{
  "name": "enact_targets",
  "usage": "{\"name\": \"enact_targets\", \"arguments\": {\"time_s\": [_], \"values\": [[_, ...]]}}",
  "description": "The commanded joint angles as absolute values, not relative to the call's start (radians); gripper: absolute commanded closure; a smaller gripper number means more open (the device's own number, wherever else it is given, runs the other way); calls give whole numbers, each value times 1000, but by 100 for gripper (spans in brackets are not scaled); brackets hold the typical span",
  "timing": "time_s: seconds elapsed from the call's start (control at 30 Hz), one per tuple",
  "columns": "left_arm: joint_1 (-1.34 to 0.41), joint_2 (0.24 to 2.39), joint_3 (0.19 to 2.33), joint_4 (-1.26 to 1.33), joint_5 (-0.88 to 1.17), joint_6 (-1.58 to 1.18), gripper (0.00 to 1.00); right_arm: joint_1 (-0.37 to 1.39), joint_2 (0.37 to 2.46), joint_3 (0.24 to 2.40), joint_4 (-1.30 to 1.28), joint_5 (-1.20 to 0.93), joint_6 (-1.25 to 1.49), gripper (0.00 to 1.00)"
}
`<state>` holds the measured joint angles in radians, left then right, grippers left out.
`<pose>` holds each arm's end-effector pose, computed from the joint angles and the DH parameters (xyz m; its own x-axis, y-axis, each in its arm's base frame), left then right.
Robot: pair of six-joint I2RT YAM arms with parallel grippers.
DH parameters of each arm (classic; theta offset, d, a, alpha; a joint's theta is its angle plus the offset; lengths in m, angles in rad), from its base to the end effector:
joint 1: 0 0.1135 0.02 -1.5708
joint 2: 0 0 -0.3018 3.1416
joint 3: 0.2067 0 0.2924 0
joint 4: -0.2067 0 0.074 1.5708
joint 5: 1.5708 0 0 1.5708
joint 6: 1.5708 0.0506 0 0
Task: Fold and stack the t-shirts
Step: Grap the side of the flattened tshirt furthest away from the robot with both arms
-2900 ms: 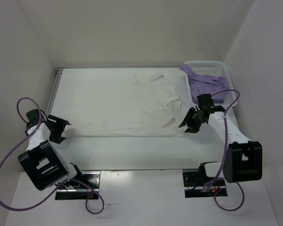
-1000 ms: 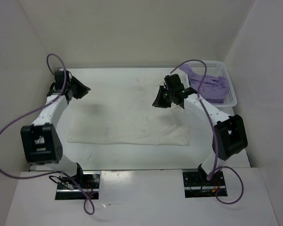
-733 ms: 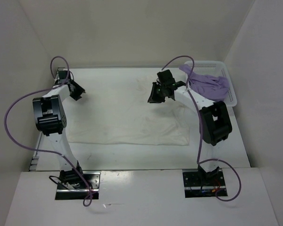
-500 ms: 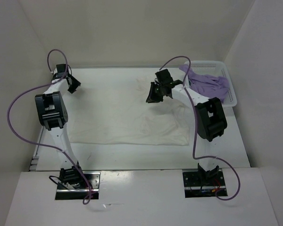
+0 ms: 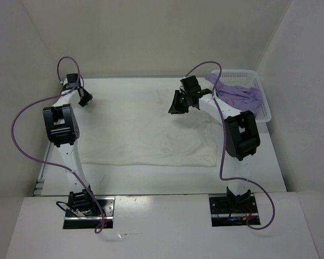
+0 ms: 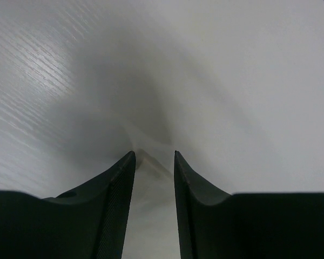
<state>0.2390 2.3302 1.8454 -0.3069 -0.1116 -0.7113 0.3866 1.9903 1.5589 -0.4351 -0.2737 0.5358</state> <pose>0.5780 0.1466 0.1637 -0.3205 -0.7458 -0.5840 -0.6871 0.6074 -0.3987 0.4648 0.2040 0.2305 -0.8750 0.1745 -0.4516 -0.0912 0.8567 0.5077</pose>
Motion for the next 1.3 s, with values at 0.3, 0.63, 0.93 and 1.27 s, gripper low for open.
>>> {"name": "enact_targets", "arguments": {"time_s": [0.3,0.63,0.93,1.27], "values": [[238,2338,1815,-328,-130,-681,91,304,2069,1718,-370,-258,563,55],[238,2168,1691,-261,-137,-699,100,272,2491,2373,-538,72,532,37],[238,2089,1628,-227,-86,-709,100,252,2842,2847,-649,196,457,38],[238,2048,1583,-227,-58,-698,100,252,2913,2876,-592,222,419,36]]}}
